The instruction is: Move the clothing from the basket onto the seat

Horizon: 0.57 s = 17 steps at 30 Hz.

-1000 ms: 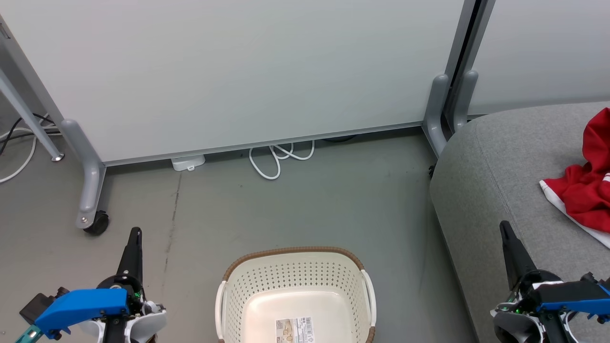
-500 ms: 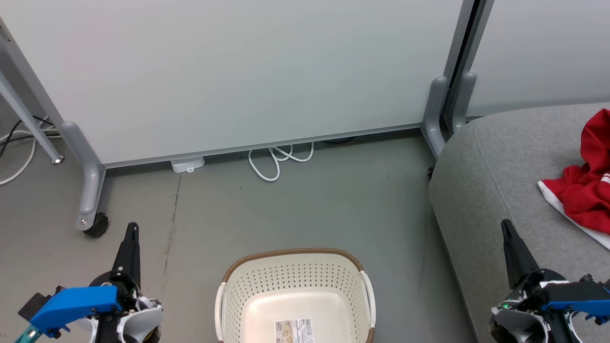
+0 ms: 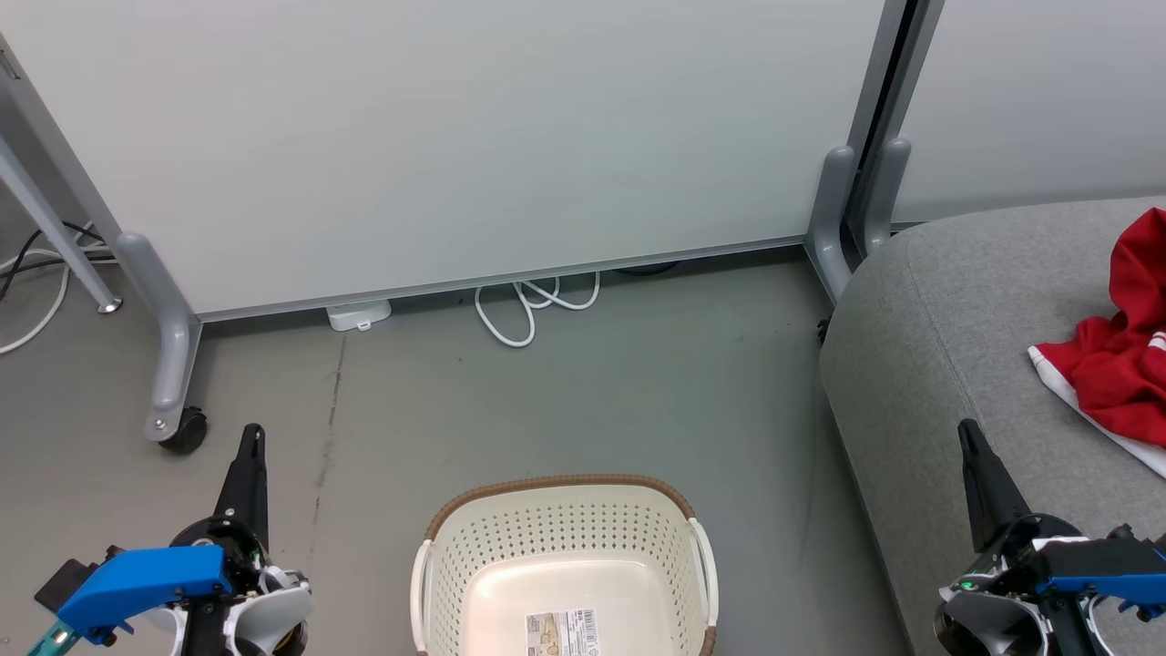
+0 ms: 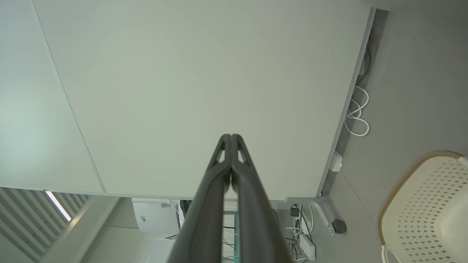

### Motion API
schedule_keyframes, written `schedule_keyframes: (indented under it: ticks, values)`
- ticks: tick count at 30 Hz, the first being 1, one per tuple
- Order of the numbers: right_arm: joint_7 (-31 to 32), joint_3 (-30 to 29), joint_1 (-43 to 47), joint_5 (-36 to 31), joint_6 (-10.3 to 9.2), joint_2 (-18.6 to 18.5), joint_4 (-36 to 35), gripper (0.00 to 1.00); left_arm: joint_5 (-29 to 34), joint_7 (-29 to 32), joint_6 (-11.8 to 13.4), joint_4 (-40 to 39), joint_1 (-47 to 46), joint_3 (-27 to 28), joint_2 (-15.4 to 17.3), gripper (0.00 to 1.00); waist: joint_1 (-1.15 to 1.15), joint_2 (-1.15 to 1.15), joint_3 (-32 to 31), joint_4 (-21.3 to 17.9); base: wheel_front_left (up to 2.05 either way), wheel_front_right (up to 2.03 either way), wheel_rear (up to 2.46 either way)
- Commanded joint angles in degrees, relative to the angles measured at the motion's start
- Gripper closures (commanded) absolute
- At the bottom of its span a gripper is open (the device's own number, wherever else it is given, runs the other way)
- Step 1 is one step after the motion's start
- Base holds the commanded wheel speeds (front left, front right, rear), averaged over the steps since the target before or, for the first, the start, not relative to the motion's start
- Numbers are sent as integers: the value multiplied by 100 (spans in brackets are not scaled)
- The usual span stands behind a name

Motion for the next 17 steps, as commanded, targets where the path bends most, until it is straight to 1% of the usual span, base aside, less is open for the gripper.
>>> schedule_keyframes:
  ticks: [1, 17]
  values:
    - [9, -8, -81, 15, 2, -31, -1, 100, -9, 15, -10, -24, -54, 13, -5, 100, 0, 0, 0, 0, 0, 0, 0]
    - [9, -8, -81, 15, 2, -30, -1, 100, -3, 20, -10, -24, -54, 18, -8, 100, 0, 0, 0, 0, 0, 0, 0]
